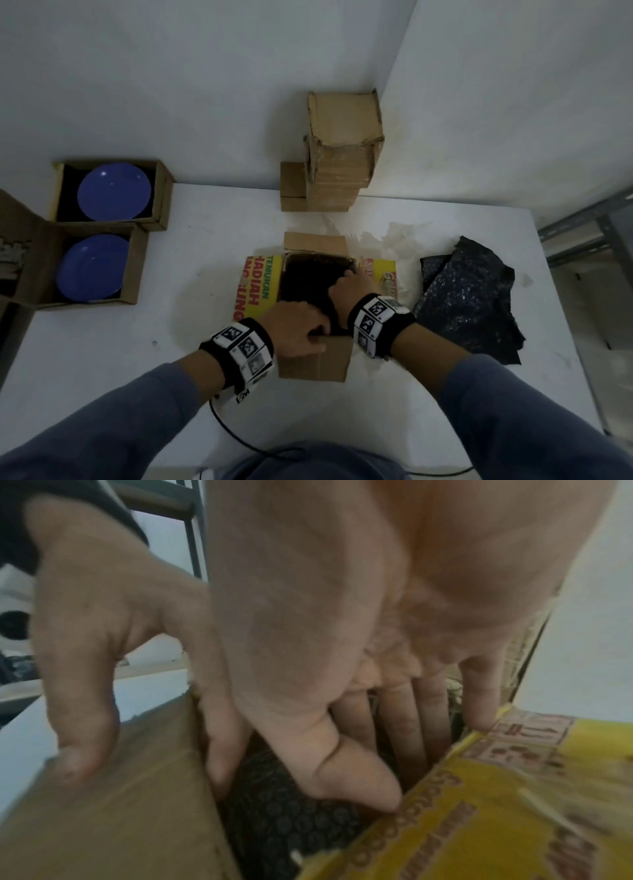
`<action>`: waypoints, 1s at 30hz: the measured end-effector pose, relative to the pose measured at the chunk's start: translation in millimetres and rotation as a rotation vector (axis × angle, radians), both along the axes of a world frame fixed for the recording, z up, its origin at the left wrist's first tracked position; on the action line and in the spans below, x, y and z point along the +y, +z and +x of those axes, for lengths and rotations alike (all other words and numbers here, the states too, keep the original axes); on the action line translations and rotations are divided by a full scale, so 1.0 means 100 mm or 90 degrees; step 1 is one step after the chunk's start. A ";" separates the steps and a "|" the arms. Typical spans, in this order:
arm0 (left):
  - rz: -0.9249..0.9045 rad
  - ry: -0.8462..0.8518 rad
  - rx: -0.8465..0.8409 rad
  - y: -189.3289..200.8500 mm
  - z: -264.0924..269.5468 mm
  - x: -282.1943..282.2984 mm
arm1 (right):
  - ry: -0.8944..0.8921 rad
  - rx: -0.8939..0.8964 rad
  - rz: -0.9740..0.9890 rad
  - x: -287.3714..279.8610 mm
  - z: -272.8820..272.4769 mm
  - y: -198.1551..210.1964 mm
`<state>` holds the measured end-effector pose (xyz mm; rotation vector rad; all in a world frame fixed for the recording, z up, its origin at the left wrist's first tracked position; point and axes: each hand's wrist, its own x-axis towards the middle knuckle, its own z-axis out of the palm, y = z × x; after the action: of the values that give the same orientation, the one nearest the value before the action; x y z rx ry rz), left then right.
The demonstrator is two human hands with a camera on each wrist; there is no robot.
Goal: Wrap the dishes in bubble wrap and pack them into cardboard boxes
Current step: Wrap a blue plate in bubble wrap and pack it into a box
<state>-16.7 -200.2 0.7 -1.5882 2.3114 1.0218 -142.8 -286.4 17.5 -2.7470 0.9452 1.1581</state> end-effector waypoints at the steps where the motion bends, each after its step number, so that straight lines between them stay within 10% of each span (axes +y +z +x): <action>1: 0.038 -0.021 0.024 0.02 0.01 0.07 | -0.007 -0.005 0.011 0.02 -0.04 0.03; 12: -0.108 -0.026 -0.209 0.11 0.24 0.27 | -0.315 -0.115 0.364 0.70 -0.31 -0.18; 22: 0.012 0.075 -0.326 -0.14 -0.44 0.30 | 0.005 0.063 -0.108 0.65 -0.23 -0.23; 30: 0.056 0.108 -0.355 -0.38 -0.52 0.14 | 0.055 0.091 -0.119 0.52 -0.26 -0.54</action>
<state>-68.4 -186.2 -37.1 -1.7743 1.7628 0.5914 -169.2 -234.2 -36.3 -2.9096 1.0077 1.3620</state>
